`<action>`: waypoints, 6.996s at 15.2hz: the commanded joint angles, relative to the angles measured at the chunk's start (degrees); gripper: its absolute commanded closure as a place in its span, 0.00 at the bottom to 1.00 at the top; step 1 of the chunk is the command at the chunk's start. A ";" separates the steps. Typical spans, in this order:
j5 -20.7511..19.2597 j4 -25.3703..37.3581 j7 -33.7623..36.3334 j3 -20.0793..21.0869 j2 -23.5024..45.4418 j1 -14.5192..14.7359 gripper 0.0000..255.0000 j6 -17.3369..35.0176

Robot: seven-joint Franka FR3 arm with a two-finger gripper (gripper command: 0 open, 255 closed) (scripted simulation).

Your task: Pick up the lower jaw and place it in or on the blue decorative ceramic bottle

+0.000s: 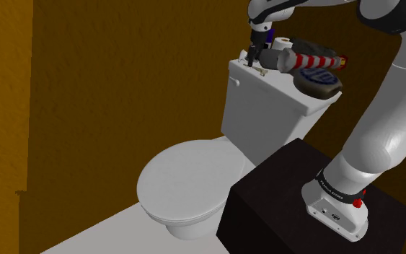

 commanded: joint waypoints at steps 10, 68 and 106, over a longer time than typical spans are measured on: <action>-0.10 -1.25 0.22 -0.04 1.00 -0.23 1.00 0.98; -8.89 -13.93 -13.63 -7.52 -32.46 -7.76 1.00 -17.59; -9.12 -17.85 -12.90 -7.41 -33.02 -7.85 0.00 -14.28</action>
